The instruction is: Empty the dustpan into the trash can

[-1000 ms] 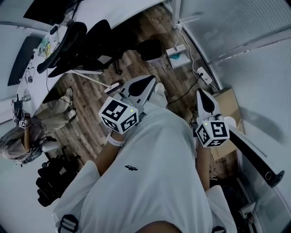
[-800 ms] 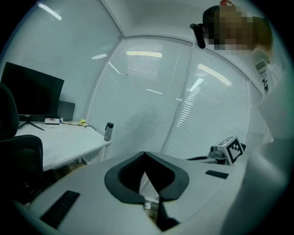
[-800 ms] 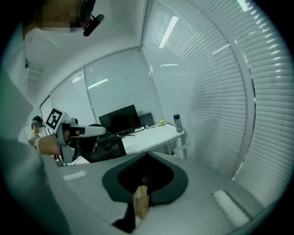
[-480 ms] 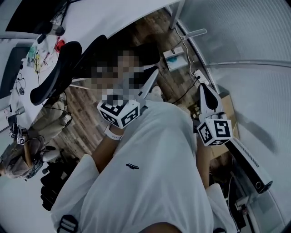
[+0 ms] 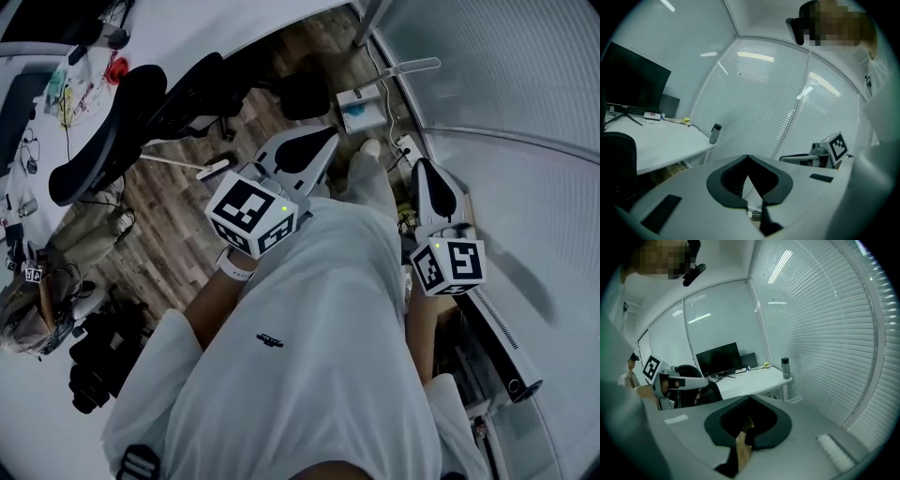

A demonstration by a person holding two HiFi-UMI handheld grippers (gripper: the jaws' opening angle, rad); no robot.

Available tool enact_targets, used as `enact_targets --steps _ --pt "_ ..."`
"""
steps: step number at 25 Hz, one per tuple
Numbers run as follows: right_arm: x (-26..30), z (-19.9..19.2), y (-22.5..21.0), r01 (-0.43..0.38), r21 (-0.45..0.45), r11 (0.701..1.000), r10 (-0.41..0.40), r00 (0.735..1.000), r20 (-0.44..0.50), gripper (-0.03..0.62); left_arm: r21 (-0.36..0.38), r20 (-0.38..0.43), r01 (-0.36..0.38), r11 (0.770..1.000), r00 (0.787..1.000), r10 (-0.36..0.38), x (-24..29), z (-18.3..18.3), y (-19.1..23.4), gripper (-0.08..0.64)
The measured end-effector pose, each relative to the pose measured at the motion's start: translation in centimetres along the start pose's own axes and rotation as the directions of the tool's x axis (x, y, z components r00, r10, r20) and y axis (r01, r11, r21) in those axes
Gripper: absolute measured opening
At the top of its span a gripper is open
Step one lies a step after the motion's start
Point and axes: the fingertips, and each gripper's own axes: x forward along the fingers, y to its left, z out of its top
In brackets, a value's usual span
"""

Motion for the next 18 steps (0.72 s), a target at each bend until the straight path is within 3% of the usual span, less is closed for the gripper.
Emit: enact_targets --steps 10,18 --pt "0.9 -1.9 -0.9 -0.078 -0.011 0.997 0.078 0.996 -0.049 0.012 0.016 -0.018 -0.02 1.0 1.0 0.02 1.7 -1.4 -0.9 0.008" --pt "2.4 -1.7 -3.6 -0.102 -0.031 0.994 0.101 0.994 -0.034 0.012 0.029 -0.084 -0.022 0.999 0.996 0.024 4.7 -4.1 -2.0 0.008"
